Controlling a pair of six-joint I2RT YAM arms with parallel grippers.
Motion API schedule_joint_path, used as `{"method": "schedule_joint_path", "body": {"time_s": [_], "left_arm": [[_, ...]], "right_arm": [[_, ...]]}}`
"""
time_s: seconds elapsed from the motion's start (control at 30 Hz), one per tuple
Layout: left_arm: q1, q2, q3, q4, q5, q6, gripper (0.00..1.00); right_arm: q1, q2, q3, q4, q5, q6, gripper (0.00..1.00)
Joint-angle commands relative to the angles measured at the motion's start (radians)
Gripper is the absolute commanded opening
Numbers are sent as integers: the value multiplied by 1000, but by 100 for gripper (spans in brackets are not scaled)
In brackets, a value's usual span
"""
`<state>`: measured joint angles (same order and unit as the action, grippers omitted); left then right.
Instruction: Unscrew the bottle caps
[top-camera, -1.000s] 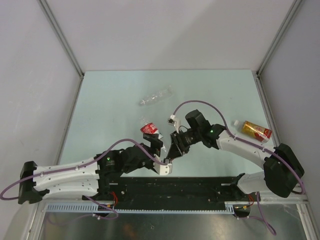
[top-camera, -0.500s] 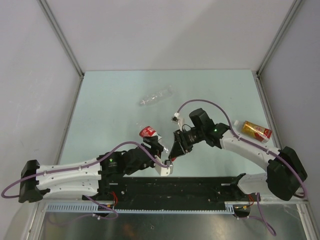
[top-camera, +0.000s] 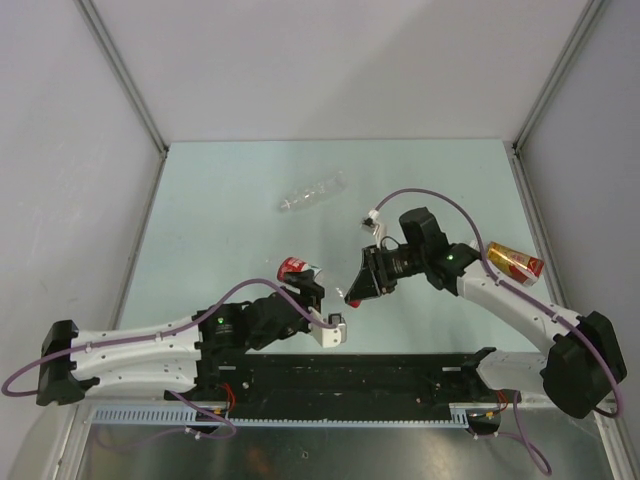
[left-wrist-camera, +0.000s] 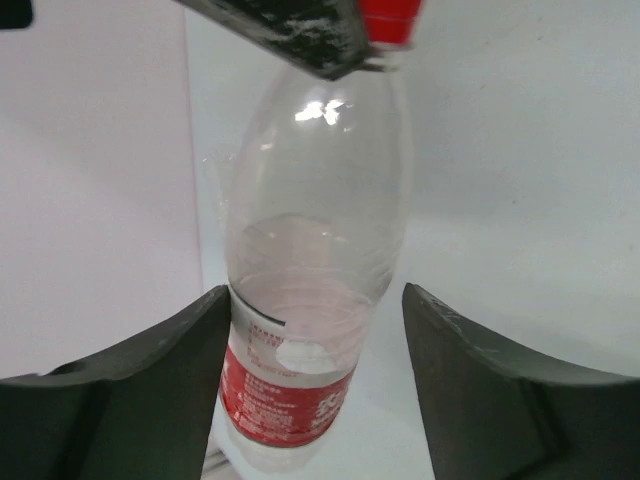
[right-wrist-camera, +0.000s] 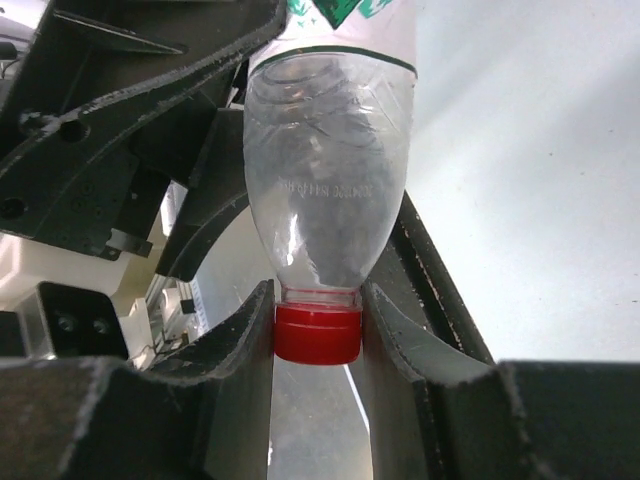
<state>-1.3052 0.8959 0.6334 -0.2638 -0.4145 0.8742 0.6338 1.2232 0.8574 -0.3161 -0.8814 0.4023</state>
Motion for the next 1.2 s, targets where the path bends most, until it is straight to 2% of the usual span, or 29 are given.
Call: {"method": "schedule_joint_path", "body": {"time_s": [0.0,0.03,0.1,0.43,0.6,0.83,0.87,0.93,1.1,1.17], "left_arm": [[-30,13,-31,-52,66,-27,86],[-29,12,-29,-51,59,-27,93],[-31,14,-23,-49,48,-25,98],[-29,-10,-27,-32,44,40,97],[-28,-26,-41,-32,58,8,77],[-28,-84,-57,-32,66,-62,56],[-27,-90,-57,-31,71,-75,52],[-26,-99,-58,-26,77,-117,37],[-13,-81,-32,-14,104,-271,33],[-9,-62,-12,-11,117,-343,28]], "right_arm": [[-24,-56,55,183,-113,3,0],[-25,-50,55,183,-127,3,0],[-25,-38,55,176,-145,-2,0],[-25,-32,57,137,-169,-34,0],[-32,-69,55,141,-180,-34,0],[-35,-91,56,149,-183,-30,0],[-35,-96,55,154,-182,-27,0],[-35,-105,56,162,-176,-20,0],[-40,-145,55,199,-127,-9,0],[-46,-167,55,227,-101,4,3]]}}
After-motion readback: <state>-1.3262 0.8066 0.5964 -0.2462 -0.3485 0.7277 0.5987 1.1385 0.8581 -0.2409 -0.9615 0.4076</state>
